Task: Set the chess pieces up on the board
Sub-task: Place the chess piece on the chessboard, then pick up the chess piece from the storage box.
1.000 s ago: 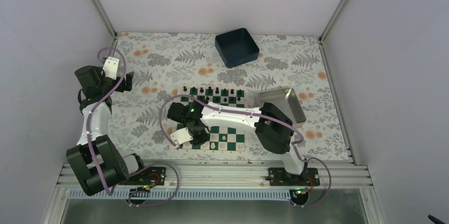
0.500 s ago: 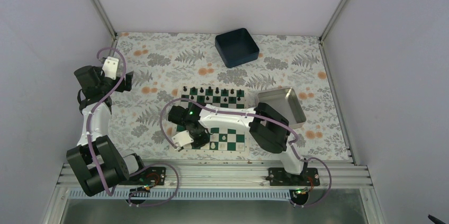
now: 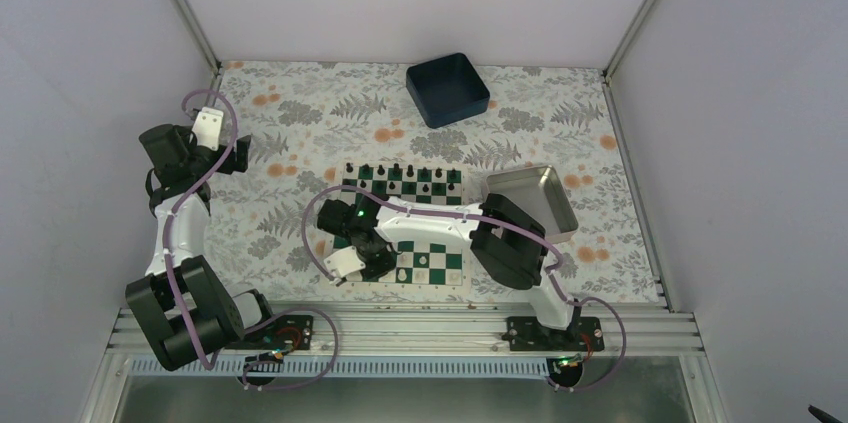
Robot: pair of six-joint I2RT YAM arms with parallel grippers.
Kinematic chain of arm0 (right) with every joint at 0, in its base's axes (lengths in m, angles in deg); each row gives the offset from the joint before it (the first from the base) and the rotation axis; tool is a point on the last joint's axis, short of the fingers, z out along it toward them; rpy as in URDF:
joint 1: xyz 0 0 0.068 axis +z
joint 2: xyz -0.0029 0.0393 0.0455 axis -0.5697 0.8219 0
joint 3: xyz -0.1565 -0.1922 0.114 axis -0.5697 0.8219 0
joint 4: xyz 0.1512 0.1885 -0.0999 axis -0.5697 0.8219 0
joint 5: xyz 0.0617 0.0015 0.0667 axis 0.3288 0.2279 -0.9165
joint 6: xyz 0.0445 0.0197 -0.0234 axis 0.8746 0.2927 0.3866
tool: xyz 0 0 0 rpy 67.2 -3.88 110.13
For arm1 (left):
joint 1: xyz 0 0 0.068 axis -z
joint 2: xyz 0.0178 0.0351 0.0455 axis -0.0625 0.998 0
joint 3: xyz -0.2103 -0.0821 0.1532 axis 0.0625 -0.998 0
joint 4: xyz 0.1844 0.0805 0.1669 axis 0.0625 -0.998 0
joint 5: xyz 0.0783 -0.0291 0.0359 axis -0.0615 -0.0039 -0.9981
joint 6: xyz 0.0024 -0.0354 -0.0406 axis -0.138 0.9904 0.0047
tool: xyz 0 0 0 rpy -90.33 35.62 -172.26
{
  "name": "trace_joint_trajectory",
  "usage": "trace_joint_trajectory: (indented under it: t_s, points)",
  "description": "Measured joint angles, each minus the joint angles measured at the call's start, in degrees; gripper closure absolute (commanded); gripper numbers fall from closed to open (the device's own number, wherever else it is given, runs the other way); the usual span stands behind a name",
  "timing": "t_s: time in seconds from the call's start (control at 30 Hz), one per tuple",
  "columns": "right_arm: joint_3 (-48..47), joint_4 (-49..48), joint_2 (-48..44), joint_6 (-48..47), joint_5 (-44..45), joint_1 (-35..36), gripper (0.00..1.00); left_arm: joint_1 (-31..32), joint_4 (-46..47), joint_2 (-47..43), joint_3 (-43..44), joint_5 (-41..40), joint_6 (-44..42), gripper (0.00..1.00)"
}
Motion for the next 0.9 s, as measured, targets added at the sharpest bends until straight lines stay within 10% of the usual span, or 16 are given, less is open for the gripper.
trace_joint_trajectory:
  t_s: [0.5, 0.9]
  points:
    - [-3.37, 4.52, -12.76, 0.26, 0.00, -4.00, 0.71, 0.00, 0.00, 0.00, 0.00, 0.00, 0.00, 0.00]
    - [11.85, 1.68, -26.60, -0.81, 1.62, -37.99, 0.70, 0.00, 0.02, 0.00, 0.00, 0.35, 0.00, 0.00]
